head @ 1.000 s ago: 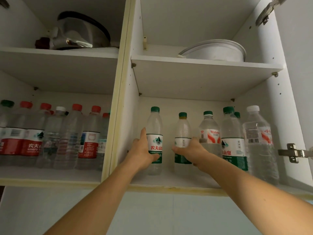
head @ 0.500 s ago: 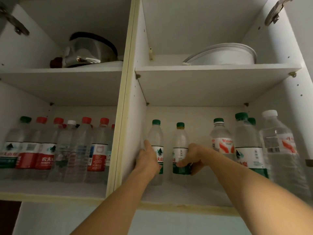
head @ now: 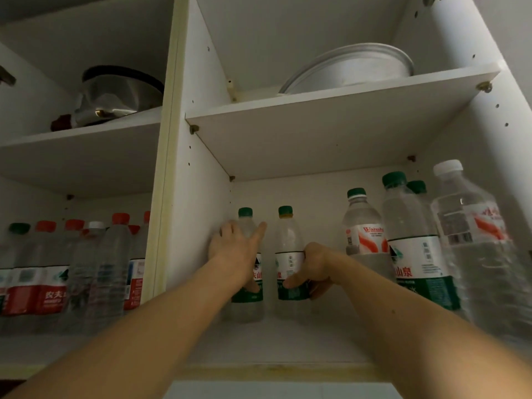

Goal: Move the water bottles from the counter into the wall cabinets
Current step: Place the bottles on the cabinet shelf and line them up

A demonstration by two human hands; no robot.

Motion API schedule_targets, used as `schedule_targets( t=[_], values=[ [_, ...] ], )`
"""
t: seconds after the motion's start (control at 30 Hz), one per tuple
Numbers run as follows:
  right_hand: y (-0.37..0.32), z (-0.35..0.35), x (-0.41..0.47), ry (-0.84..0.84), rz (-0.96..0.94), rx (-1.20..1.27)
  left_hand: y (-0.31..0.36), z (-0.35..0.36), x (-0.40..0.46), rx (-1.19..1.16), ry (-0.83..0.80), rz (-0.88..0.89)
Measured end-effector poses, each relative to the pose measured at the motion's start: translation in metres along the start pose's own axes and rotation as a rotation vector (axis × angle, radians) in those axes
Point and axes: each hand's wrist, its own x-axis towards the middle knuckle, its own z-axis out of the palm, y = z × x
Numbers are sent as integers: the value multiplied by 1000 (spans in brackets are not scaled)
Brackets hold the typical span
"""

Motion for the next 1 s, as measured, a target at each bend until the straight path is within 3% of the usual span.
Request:
schedule_targets(
  t=[0.13, 0.63, 1.0],
  values=[
    [1, -2, 2, -15, -15, -8, -11, -1, 16, 215, 8, 64],
    [3, 6, 5, 12, -57, -50, -3, 23, 30, 429, -49, -3],
    [5, 5, 7, 1, -66, -32, 1, 42, 34, 453, -15, -53]
  ],
)
